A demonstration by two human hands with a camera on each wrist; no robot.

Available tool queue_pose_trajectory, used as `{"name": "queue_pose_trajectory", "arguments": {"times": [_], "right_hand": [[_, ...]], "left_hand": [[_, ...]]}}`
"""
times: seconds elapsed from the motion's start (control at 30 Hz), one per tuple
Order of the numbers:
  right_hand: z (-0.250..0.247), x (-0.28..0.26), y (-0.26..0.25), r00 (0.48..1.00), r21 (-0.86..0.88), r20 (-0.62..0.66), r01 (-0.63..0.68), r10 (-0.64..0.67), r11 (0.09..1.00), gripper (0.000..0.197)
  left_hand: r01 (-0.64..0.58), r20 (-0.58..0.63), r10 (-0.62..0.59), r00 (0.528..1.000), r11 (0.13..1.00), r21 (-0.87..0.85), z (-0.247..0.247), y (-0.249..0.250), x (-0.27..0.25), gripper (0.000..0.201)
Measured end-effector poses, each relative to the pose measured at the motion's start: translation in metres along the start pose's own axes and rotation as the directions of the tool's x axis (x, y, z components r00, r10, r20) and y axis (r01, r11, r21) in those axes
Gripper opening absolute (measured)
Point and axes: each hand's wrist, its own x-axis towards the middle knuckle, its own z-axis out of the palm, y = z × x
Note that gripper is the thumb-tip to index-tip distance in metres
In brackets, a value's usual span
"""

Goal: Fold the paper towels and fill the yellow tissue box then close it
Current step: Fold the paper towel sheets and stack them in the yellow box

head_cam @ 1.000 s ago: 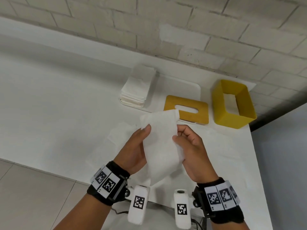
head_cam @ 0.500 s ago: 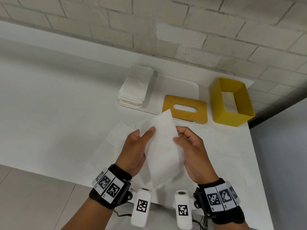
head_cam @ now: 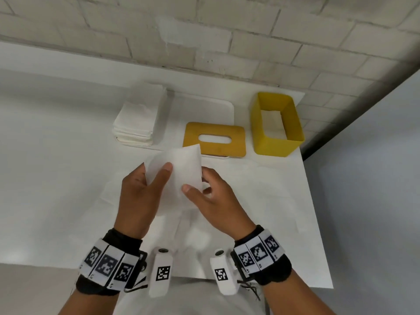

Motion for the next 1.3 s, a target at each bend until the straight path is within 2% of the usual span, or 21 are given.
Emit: {"name": "queue_pose_trajectory", "arguments": {"times": [0.07,0.13,0.3,0.37,0.43,0.5,0.53,0.57,0.7,0.87,1.03,1.17,1.27,1.3], "right_hand": [[-0.003,0.001,0.0,0.99,-0.11,-0.109,0.077,-0.089,0.991,0.033],[-0.008,0.001,0.004,0.985,-0.131,-0.142,0.083,-0.101,0.988,0.031],[-0.032,-0.004,0.021,0.998,-0.03,0.047,0.03,-0.028,0.999,0.021],[-0.053,-0.004,0.035,0.999,0.03,0.016,-0.046,0.046,0.998,0.019],[-0.082,0.0,0.054,0.973,-0.021,-0.176,-0.153,0.147,0.988,0.022],[-0.107,0.009,0.072,0.883,-0.133,-0.39,-0.334,0.261,0.933,0.024],[-0.114,0.016,0.079,0.839,-0.149,-0.448,-0.41,0.308,0.9,0.025],[-0.116,0.024,0.086,0.817,-0.157,-0.458,-0.464,0.352,0.872,0.029],[-0.101,0.051,0.103,0.82,-0.284,-0.339,-0.557,0.462,0.781,0.062],[-0.089,0.056,0.103,0.842,-0.337,-0.385,-0.51,0.379,0.791,0.043],[-0.084,0.05,0.105,0.874,-0.418,-0.312,-0.478,0.373,0.773,0.039],[-0.082,0.046,0.109,0.894,-0.358,-0.301,-0.43,0.333,0.829,0.025],[-0.09,0.043,0.107,0.902,-0.225,-0.318,-0.369,0.29,0.902,0.006],[-0.095,0.042,0.103,0.907,-0.149,-0.324,-0.33,0.269,0.932,0.017]], "left_hand": [[-0.026,-0.037,0.027,0.999,1.0,0.01,0.009,0.001,0.003,0.008],[-0.052,-0.059,0.052,0.997,0.999,0.009,0.02,0.002,0.004,0.006],[-0.049,-0.103,0.045,0.994,0.998,-0.029,0.042,-0.003,0.002,0.015],[-0.037,-0.093,0.038,0.995,0.999,0.009,0.043,-0.009,0.0,0.014],[-0.009,-0.091,0.011,0.996,1.0,0.03,0.041,-0.014,-0.002,0.012],[0.023,-0.101,-0.019,0.995,0.999,0.043,0.038,-0.02,-0.002,0.014],[0.042,-0.102,-0.036,0.994,0.998,0.051,0.036,-0.024,-0.001,0.015],[0.066,-0.105,-0.059,0.993,0.996,0.059,0.036,-0.028,-0.001,0.016],[0.123,-0.113,-0.113,0.987,0.989,0.086,0.036,-0.035,0.001,0.01],[0.158,-0.137,-0.158,0.978,0.987,-0.011,0.026,-0.038,0.008,0.011],[0.245,-0.096,-0.257,0.962,0.962,-0.117,0.017,-0.043,0.012,0.011],[0.293,-0.084,-0.313,0.946,0.937,-0.19,0.017,-0.043,0.013,0.011],[0.275,-0.07,-0.292,0.954,0.943,-0.186,0.019,-0.041,0.016,0.011],[0.264,-0.061,-0.278,0.959,0.949,-0.175,0.02,-0.04,0.017,0.011]]}}
